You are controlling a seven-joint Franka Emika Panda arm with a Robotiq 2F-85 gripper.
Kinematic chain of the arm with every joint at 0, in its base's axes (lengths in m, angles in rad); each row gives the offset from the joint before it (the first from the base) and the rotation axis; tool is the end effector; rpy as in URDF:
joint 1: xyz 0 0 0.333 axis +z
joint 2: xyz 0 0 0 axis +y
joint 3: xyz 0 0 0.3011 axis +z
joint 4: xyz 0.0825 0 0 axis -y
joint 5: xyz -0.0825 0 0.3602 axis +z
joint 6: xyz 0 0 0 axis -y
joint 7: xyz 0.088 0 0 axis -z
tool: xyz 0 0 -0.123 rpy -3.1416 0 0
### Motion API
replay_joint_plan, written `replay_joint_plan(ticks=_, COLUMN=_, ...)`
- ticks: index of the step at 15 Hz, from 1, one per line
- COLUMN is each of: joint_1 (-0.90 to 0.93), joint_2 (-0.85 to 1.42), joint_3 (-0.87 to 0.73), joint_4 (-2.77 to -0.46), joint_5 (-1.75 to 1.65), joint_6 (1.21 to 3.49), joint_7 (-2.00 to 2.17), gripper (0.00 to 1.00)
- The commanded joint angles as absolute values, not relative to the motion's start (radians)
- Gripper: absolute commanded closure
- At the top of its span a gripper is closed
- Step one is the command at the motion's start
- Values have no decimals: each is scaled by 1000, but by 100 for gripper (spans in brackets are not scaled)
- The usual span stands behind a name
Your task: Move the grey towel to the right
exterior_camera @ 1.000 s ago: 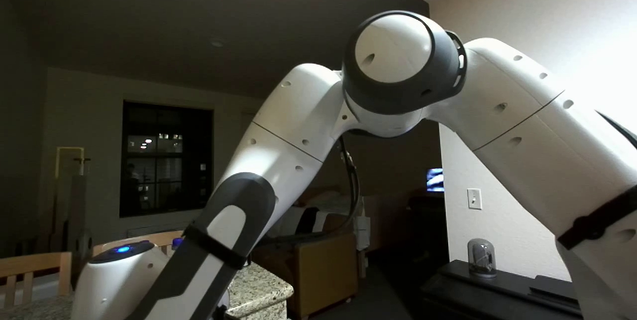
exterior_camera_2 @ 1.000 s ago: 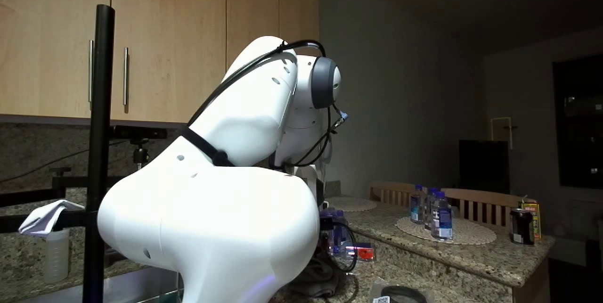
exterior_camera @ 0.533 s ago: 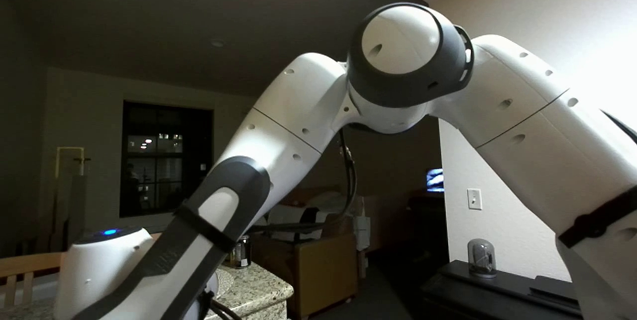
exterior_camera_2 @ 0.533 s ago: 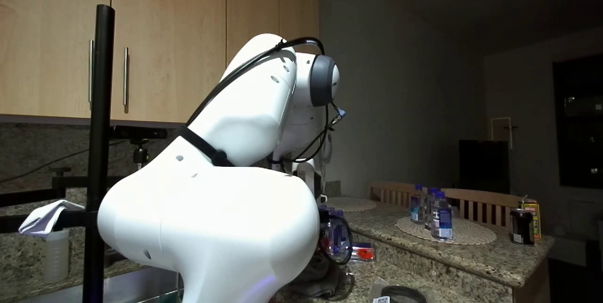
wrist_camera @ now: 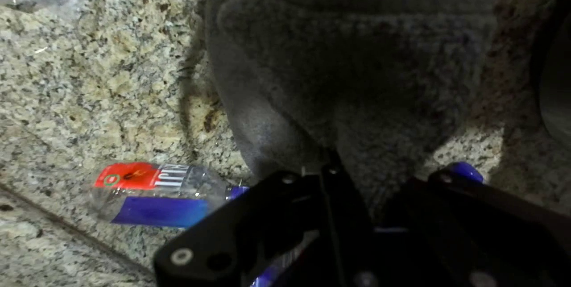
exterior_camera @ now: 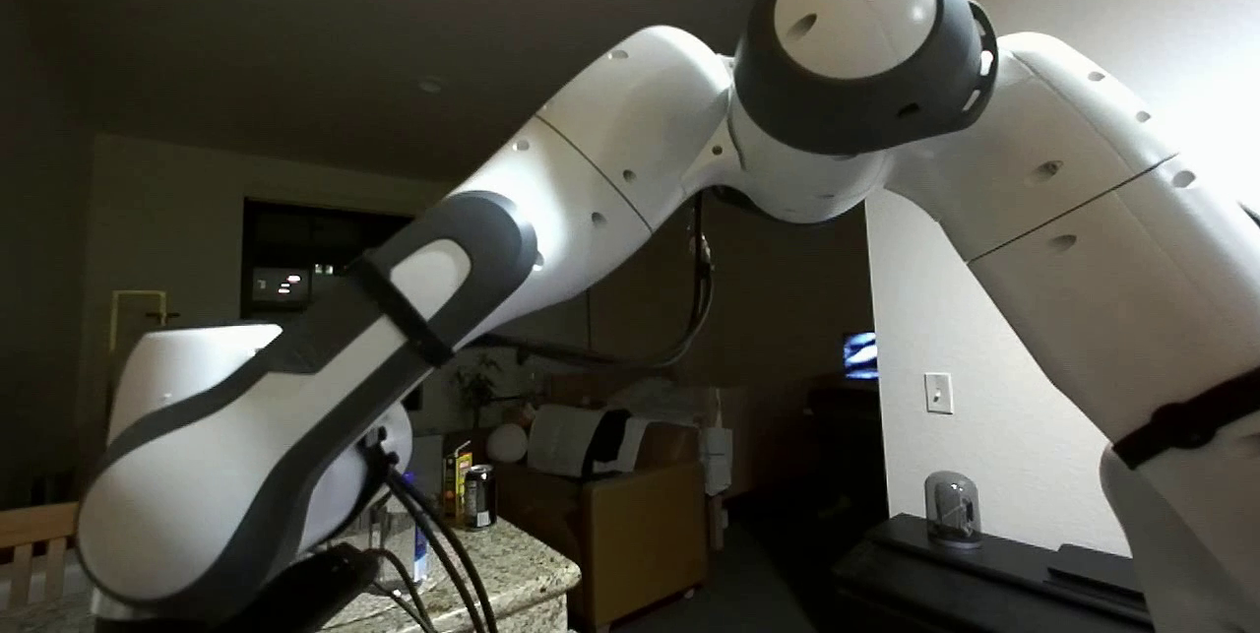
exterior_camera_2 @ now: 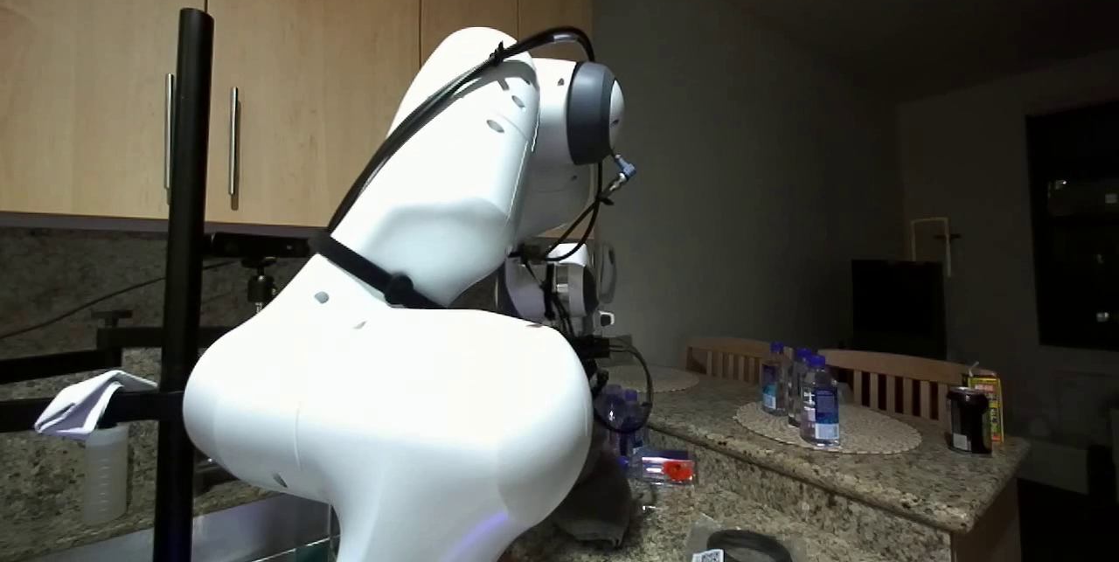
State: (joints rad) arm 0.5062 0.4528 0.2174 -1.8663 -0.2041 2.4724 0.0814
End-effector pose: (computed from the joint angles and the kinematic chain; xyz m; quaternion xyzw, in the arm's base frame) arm 0.4805 0.4111 0.2810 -0.9246 -0.3708 -0.0865 0.0113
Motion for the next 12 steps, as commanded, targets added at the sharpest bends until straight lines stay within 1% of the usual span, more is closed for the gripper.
replay_joint_plan(ticks=1, joint_1=462, joint_2=368, joint_3=237, joint_4=-1864, joint_5=-158, joint_6=2397, joint_7=99, gripper=92)
replay_joint_plan(ticks=12, joint_1=289, joint_2=217, joint_3=219, joint_4=-1868, joint_5=-7, joint_6=2237, joint_7=47, gripper=92)
